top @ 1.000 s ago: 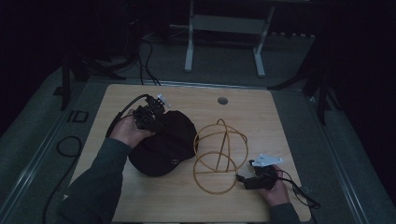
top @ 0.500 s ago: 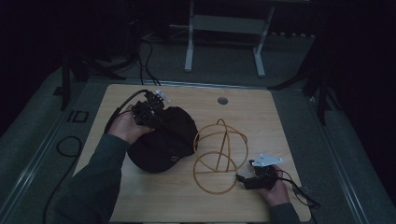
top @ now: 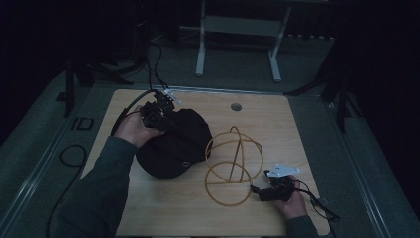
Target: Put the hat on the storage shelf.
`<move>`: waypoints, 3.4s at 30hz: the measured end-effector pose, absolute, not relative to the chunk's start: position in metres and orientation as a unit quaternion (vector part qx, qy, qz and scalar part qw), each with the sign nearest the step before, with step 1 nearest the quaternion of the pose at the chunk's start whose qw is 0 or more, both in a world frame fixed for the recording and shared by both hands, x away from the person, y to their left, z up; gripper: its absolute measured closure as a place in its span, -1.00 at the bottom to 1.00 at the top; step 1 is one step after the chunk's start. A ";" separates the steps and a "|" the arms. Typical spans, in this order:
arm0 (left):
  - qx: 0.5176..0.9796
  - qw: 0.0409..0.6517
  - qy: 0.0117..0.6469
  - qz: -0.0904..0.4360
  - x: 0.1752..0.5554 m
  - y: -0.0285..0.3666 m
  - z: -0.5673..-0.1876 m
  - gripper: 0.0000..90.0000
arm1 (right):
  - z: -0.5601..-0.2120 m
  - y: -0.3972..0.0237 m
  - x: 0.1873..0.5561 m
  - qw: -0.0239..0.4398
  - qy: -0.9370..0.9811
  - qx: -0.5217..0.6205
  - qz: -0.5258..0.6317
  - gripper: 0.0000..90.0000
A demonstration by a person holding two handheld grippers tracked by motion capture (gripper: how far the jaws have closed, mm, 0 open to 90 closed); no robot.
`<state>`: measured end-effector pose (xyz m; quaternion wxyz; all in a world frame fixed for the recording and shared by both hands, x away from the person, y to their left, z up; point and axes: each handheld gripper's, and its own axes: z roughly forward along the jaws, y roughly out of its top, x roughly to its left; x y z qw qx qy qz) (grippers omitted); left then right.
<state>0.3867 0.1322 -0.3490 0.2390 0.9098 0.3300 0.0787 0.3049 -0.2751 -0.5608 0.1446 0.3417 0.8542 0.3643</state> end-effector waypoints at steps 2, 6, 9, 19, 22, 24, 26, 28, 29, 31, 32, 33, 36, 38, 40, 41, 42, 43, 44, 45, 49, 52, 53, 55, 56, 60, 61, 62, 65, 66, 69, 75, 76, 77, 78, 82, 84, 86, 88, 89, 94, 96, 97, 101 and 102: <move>0.909 0.245 0.329 0.076 0.387 0.134 -0.348 0.88 | -0.561 -0.275 0.305 0.145 0.854 0.342 0.364 -0.69; 0.908 0.252 0.327 0.073 0.387 0.138 -0.346 0.88 | -0.561 -0.275 0.305 0.145 0.854 0.342 0.364 -0.69; 0.906 0.253 0.330 0.074 0.388 0.141 -0.345 0.88 | -0.561 -0.275 0.305 0.145 0.854 0.342 0.364 -0.69; 0.904 0.270 0.323 0.067 0.387 0.146 -0.340 0.88 | -0.561 -0.275 0.305 0.145 0.854 0.342 0.364 -0.69; 0.905 0.273 0.318 0.068 0.387 0.145 -0.335 0.88 | -0.561 -0.275 0.305 0.145 0.854 0.342 0.364 -0.68; 0.906 0.274 0.316 0.069 0.386 0.145 -0.332 0.88 | -0.561 -0.275 0.305 0.145 0.854 0.342 0.364 -0.69; 0.906 0.275 0.314 0.072 0.386 0.144 -0.329 0.88 | -0.561 -0.275 0.305 0.144 0.854 0.342 0.364 -0.69; 0.905 0.278 0.313 0.073 0.385 0.145 -0.327 0.88 | -0.561 -0.275 0.305 0.144 0.854 0.342 0.364 -0.68; 0.906 0.277 0.312 0.075 0.385 0.144 -0.326 0.88 | -0.561 -0.275 0.305 0.144 0.854 0.342 0.364 -0.69; 0.906 0.278 0.310 0.076 0.384 0.143 -0.324 0.88 | -0.561 -0.275 0.305 0.144 0.854 0.342 0.364 -0.69; 0.906 0.278 0.310 0.077 0.384 0.143 -0.323 0.88 | -0.561 -0.275 0.305 0.144 0.854 0.342 0.364 -0.69; 0.906 0.278 0.310 0.078 0.384 0.142 -0.321 0.88 | -0.561 -0.275 0.305 0.144 0.854 0.342 0.364 -0.69; 0.906 0.279 0.307 0.081 0.385 0.142 -0.318 0.88 | -0.561 -0.275 0.305 0.144 0.854 0.342 0.364 -0.69; 0.906 0.280 0.306 0.083 0.386 0.142 -0.316 0.88 | -0.561 -0.275 0.305 0.144 0.854 0.342 0.364 -0.68; 0.904 0.285 0.307 0.083 0.386 0.142 -0.314 0.88 | -0.561 -0.275 0.305 0.144 0.854 0.342 0.364 -0.68; 0.904 0.286 0.307 0.082 0.385 0.143 -0.313 0.88 | -0.561 -0.275 0.305 0.144 0.854 0.341 0.364 -0.69; 0.904 0.286 0.307 0.082 0.385 0.143 -0.313 0.88 | -0.561 -0.275 0.305 0.144 0.854 0.341 0.364 -0.69; 0.905 0.285 0.306 0.084 0.385 0.142 -0.312 0.88 | -0.561 -0.275 0.305 0.144 0.854 0.341 0.364 -0.69; 0.904 0.287 0.307 0.084 0.386 0.142 -0.311 0.88 | -0.561 -0.275 0.305 0.144 0.854 0.342 0.364 -0.69; 0.904 0.286 0.305 0.084 0.386 0.142 -0.310 0.88 | -0.561 -0.275 0.305 0.144 0.854 0.342 0.364 -0.69; 0.907 0.284 0.300 0.085 0.386 0.142 -0.307 0.88 | -0.561 -0.275 0.305 0.144 0.854 0.341 0.364 -0.69; 0.907 0.284 0.299 0.088 0.386 0.142 -0.305 0.88 | -0.561 -0.275 0.305 0.144 0.854 0.342 0.364 -0.69; 0.907 0.284 0.298 0.089 0.386 0.141 -0.303 0.88 | -0.561 -0.275 0.305 0.144 0.854 0.342 0.364 -0.69; 0.907 0.287 0.296 0.090 0.386 0.142 -0.301 0.88 | -0.561 -0.275 0.305 0.144 0.854 0.342 0.364 -0.68; 0.906 0.287 0.296 0.091 0.386 0.142 -0.300 0.88 | -0.561 -0.275 0.305 0.144 0.854 0.342 0.364 -0.69; 0.905 0.288 0.298 0.092 0.387 0.143 -0.297 0.88 | -0.561 -0.275 0.305 0.144 0.854 0.342 0.364 -0.69; 0.905 0.288 0.299 0.092 0.388 0.144 -0.297 0.88 | -0.561 -0.275 0.305 0.144 0.854 0.342 0.364 -0.68; 0.904 0.289 0.300 0.093 0.388 0.144 -0.296 0.88 | -0.561 -0.275 0.305 0.144 0.854 0.342 0.364 -0.69; 0.903 0.291 0.301 0.094 0.388 0.146 -0.295 0.88 | -0.561 -0.275 0.305 0.144 0.854 0.342 0.364 -0.69; 0.902 0.292 0.303 0.093 0.388 0.146 -0.294 0.88 | -0.561 -0.275 0.305 0.144 0.854 0.342 0.364 -0.69; 0.901 0.296 0.304 0.094 0.388 0.149 -0.292 0.88 | -0.561 -0.275 0.305 0.143 0.854 0.342 0.364 -0.69; 0.900 0.299 0.302 0.099 0.387 0.150 -0.286 0.88 | -0.561 -0.275 0.305 0.144 0.854 0.342 0.364 -0.68; 0.899 0.301 0.301 0.100 0.386 0.150 -0.284 0.88 | -0.561 -0.275 0.305 0.145 0.855 0.341 0.364 -0.69; 0.900 0.300 0.299 0.100 0.386 0.150 -0.283 0.88 | -0.561 -0.275 0.305 0.145 0.855 0.340 0.364 -0.69; 0.901 0.299 0.298 0.103 0.385 0.149 -0.281 0.88 | -0.561 -0.275 0.305 0.145 0.855 0.340 0.364 -0.69; 0.899 0.306 0.296 0.102 0.385 0.149 -0.276 0.88 | -0.561 -0.275 0.305 0.145 0.855 0.340 0.364 -0.68; 0.898 0.308 0.296 0.104 0.384 0.150 -0.274 0.88 | -0.561 -0.275 0.305 0.145 0.855 0.340 0.364 -0.69; 0.898 0.309 0.295 0.107 0.384 0.149 -0.272 0.88 | -0.561 -0.275 0.305 0.145 0.855 0.340 0.364 -0.69; 0.898 0.309 0.294 0.107 0.384 0.149 -0.270 0.88 | -0.561 -0.275 0.305 0.145 0.855 0.340 0.364 -0.69; 0.898 0.311 0.293 0.107 0.384 0.149 -0.270 0.88 | -0.561 -0.275 0.305 0.145 0.855 0.340 0.364 -0.69; 0.901 0.309 0.286 0.104 0.383 0.148 -0.267 0.88 | -0.561 -0.275 0.305 0.145 0.855 0.340 0.364 -0.69; 0.900 0.311 0.286 0.104 0.383 0.148 -0.265 0.88 | -0.561 -0.275 0.305 0.145 0.855 0.340 0.364 -0.69; 0.899 0.313 0.287 0.104 0.383 0.149 -0.265 0.88 | -0.561 -0.275 0.305 0.145 0.855 0.340 0.364 -0.69; 0.899 0.317 0.285 0.104 0.383 0.150 -0.263 0.88 | -0.561 -0.275 0.305 0.145 0.855 0.340 0.364 -0.68; 0.899 0.316 0.285 0.103 0.383 0.151 -0.262 0.88 | -0.561 -0.275 0.305 0.145 0.855 0.340 0.364 -0.69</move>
